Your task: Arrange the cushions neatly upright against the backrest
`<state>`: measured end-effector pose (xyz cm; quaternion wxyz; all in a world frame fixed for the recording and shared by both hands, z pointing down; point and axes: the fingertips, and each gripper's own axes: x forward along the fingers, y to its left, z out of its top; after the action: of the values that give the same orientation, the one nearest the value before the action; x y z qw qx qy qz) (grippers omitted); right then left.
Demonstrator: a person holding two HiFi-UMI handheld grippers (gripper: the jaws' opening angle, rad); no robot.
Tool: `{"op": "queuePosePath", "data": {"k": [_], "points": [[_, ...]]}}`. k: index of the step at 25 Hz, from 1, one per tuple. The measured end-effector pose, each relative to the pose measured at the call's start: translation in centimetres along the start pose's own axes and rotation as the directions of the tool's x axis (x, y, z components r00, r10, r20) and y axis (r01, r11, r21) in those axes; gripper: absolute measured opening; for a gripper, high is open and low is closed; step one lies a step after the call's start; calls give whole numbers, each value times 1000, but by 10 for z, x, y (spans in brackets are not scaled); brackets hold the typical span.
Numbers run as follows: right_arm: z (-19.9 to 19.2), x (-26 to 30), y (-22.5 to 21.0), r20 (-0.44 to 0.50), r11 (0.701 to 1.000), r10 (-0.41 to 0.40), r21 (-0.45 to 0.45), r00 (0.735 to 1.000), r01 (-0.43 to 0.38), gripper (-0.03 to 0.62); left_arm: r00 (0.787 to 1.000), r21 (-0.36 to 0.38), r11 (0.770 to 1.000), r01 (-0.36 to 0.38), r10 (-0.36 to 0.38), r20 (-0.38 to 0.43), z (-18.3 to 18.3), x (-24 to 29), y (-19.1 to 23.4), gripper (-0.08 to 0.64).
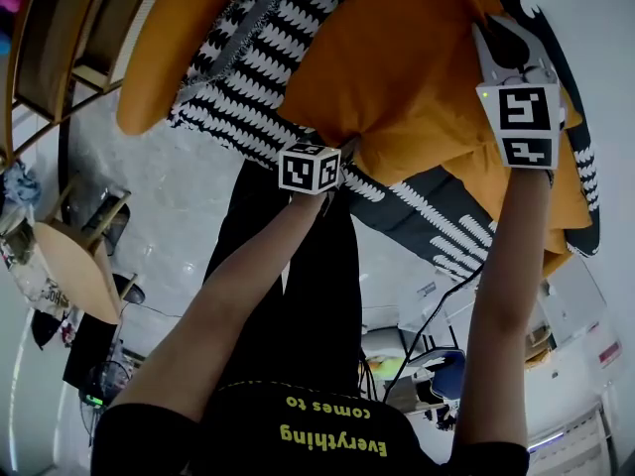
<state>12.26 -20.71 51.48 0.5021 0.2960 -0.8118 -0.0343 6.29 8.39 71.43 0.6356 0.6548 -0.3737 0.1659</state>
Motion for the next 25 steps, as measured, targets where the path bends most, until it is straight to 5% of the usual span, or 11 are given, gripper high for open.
{"op": "queuePosePath", "data": {"k": [9, 14, 19, 25], "points": [[7, -42, -1, 124, 990, -73, 133, 990, 56, 25, 997, 93, 994, -60, 56, 44, 19, -38, 9, 130], [12, -84, -6, 226, 953, -138, 295, 964, 67, 25, 987, 250, 958, -139, 115, 109, 61, -86, 23, 129], [7, -127, -16, 291, 851, -266, 518, 919, 82, 23, 958, 441, 861, -254, 162, 236, 148, -147, 24, 127], [-13, -149, -12, 275, 673, -416, 734, 867, 90, 23, 921, 645, 679, -350, 124, 369, 250, -199, 0, 129]]}}
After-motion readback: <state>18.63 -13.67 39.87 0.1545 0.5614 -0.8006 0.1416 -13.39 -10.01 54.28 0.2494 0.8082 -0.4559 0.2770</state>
